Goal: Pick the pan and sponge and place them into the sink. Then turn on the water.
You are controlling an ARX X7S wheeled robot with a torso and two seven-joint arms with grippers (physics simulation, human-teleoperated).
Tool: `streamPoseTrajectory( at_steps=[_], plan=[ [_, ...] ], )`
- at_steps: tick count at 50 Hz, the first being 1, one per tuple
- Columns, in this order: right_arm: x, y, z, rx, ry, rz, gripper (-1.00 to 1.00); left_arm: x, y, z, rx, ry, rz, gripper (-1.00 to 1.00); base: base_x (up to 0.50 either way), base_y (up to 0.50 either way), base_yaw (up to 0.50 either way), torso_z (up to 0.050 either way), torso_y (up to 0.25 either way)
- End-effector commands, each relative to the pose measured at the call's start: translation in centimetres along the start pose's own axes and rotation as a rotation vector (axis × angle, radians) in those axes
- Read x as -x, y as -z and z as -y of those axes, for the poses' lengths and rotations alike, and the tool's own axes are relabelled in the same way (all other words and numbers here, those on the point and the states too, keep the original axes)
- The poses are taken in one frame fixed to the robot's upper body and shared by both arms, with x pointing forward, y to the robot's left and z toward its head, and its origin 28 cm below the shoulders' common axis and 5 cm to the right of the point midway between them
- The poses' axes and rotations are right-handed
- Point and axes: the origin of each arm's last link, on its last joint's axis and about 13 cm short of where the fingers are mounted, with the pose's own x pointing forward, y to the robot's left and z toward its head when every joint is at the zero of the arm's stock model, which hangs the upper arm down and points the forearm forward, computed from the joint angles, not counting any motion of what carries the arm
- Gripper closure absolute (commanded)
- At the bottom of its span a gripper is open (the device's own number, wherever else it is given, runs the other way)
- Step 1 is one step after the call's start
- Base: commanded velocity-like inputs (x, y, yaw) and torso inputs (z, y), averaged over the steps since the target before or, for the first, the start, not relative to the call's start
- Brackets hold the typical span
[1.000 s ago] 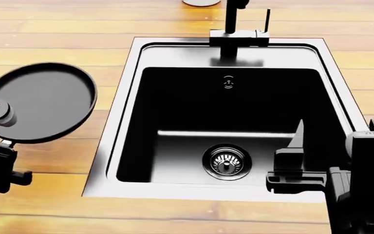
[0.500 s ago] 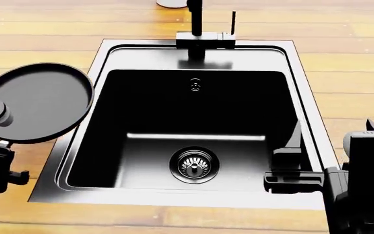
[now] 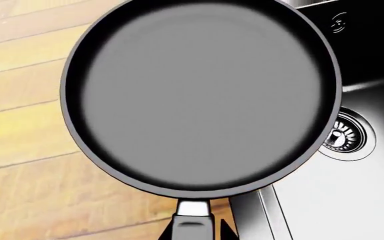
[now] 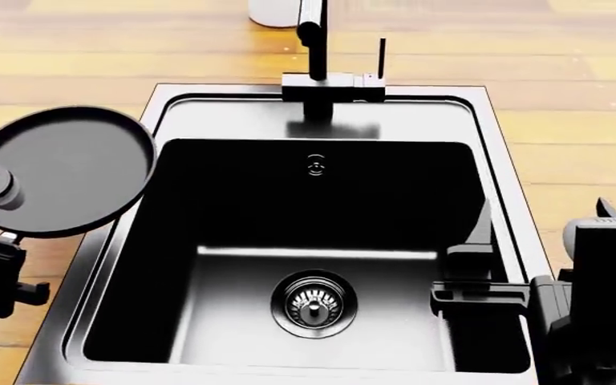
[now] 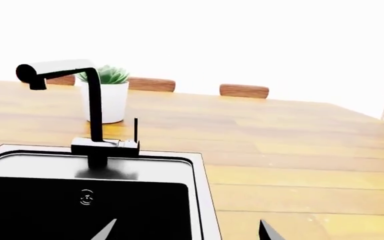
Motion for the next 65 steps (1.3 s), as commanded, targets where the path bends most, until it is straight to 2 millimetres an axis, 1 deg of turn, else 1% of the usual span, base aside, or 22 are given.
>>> streamPoseTrajectory(
  at_steps=[1,6,9,18,21,25,33,35,37,40,41,44,48,52,55,59,62,63,65],
  plan=[
    [-0.1,0.2,0.0,-0.004,-0.004,-0.001,-1.0,0.4,-1.0,-0.4,0.002,-0.04,0.055,1.0,0.25,0.0,0.0,0.0,0.0],
    [0.0,0.2,0.0,0.0,-0.004,0.004,-1.0,0.4,-0.7,-0.4,0.003,-0.033,0.056,1.0,0.28,0.0,0.0,0.0,0.002],
    [0.0,0.3,0.0,-0.002,-0.003,0.002,-1.0,0.6,-0.9,-0.5,0.0,-0.031,0.062,1.0,0.31,0.0,0.0,0.0,0.004],
    [-0.2,-0.1,-0.1,-0.003,-0.009,0.008,-1.0,0.5,-0.6,-0.2,-0.011,-0.022,0.06,1.0,0.29,0.0,0.0,0.001,0.002],
    [-0.2,0.0,-0.2,-0.005,-0.011,0.006,-1.0,0.1,-0.6,0.0,-0.008,-0.022,0.061,1.0,0.28,0.0,0.0,0.0,0.003],
    [-0.2,-0.1,-0.2,-0.002,-0.013,0.007,-1.0,0.4,-0.6,-0.3,-0.011,-0.015,0.061,1.0,0.28,0.0,0.0,0.0,0.003],
    [-0.2,0.2,-0.2,-0.004,-0.016,-0.001,-1.0,0.0,-0.4,0.1,-0.013,-0.012,0.056,1.0,0.28,0.0,0.0,0.001,0.002],
    [-0.2,0.2,-0.2,-0.005,-0.015,-0.003,-1.0,0.3,-0.3,-0.2,-0.015,-0.009,0.057,1.0,0.28,0.0,0.0,0.0,0.0],
    [-0.1,0.3,-0.1,-0.007,-0.012,-0.006,-1.0,0.2,-0.1,-0.2,-0.02,-0.005,0.054,1.0,0.27,0.0,0.0,0.0,0.006],
    [-0.1,0.2,-0.1,-0.01,-0.007,-0.005,-1.0,0.2,-0.2,-0.1,-0.02,-0.006,0.055,1.0,0.2,-0.02,0.0,0.0,0.0],
    [-0.1,0.2,-0.1,-0.011,-0.008,-0.006,-1.0,0.0,-0.4,0.1,-0.02,-0.007,0.056,1.0,0.07,-0.19,0.0,0.0,0.01],
    [-0.1,0.2,-0.1,-0.011,-0.01,-0.005,-1.0,0.3,-0.1,-0.3,-0.019,-0.008,0.055,1.0,0.0,-0.28,0.0,0.0,0.0],
    [-0.1,0.2,-0.1,-0.013,-0.009,-0.004,-1.0,0.1,0.0,0.0,-0.017,-0.009,0.055,1.0,0.0,-0.28,0.0,0.0,0.002],
    [-0.1,0.1,-0.1,-0.015,-0.009,0.0,-1.0,0.3,0.1,-0.2,-0.015,-0.01,0.056,1.0,0.0,-0.03,0.0,0.003,0.003],
    [-0.1,0.2,0.0,-0.015,-0.006,-0.002,-1.0,0.1,-0.1,0.1,-0.014,-0.011,0.057,1.0,0.0,0.0,0.0,0.0,0.0],
    [-0.1,0.1,0.0,-0.014,-0.002,-0.004,-1.0,0.6,-0.1,0.0,-0.016,-0.011,0.065,1.0,0.0,0.0,0.0,0.0,0.003],
    [-0.2,0.1,0.1,-0.017,0.001,-0.007,-1.0,0.9,0.2,0.2,-0.029,0.037,0.079,1.0,0.0,0.0,0.0,0.0,0.0],
    [-0.2,0.1,0.0,-0.013,-0.003,-0.009,-1.0,1.0,0.2,0.5,-0.041,0.054,0.084,1.0,0.0,0.0,0.0,0.0,0.01],
    [-0.2,0.1,0.1,-0.013,0.001,-0.008,-1.0,1.6,0.6,0.4,-0.081,0.041,0.074,1.0,0.0,0.0,0.0,0.0,0.0]
  ],
)
